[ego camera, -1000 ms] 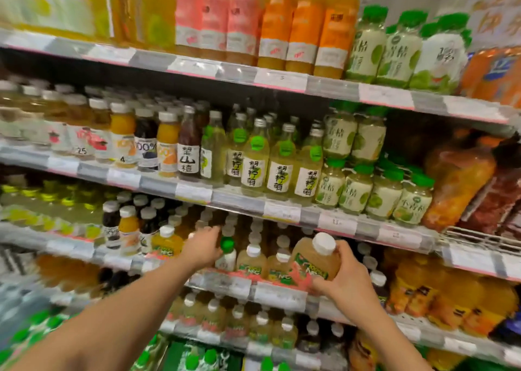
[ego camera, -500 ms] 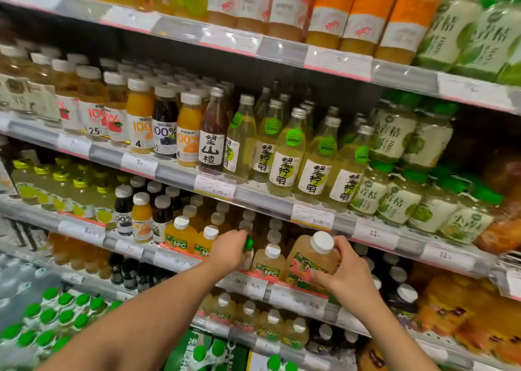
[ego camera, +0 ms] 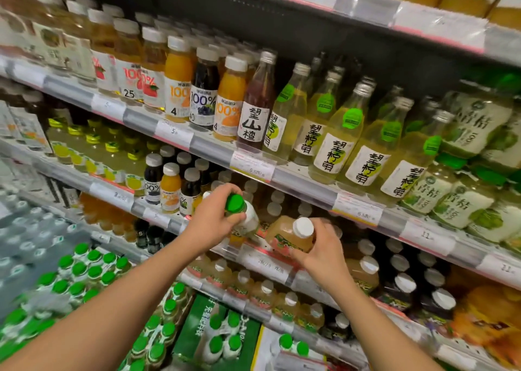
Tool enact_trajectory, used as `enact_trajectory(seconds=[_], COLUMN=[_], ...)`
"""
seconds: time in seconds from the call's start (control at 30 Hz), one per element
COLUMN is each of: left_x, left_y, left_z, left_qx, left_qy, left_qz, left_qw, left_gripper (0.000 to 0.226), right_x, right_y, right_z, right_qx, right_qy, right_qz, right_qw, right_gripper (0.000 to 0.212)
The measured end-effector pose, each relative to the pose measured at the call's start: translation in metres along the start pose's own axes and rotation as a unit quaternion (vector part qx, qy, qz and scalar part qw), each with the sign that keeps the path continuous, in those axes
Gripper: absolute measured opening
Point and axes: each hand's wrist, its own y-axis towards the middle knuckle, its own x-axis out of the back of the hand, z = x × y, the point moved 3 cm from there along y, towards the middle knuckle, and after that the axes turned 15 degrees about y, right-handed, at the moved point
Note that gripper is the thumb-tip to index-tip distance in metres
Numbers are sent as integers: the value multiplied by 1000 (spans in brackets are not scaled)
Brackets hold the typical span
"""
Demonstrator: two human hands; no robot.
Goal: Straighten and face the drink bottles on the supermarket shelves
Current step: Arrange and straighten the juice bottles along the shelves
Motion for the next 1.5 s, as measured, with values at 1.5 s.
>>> enact_trajectory(seconds=[1.5], left_x=[37], left_y=[-75], left_z=[8], left_qx=[38], left_qy=[35], left_qz=[-21], left_qw=[998], left_gripper=[35], right_x=[-48], right_y=[24], right_z=[17], right_qx=[46], right_qy=[-167], right_qz=[42], right_qw=[984], right_gripper=[45])
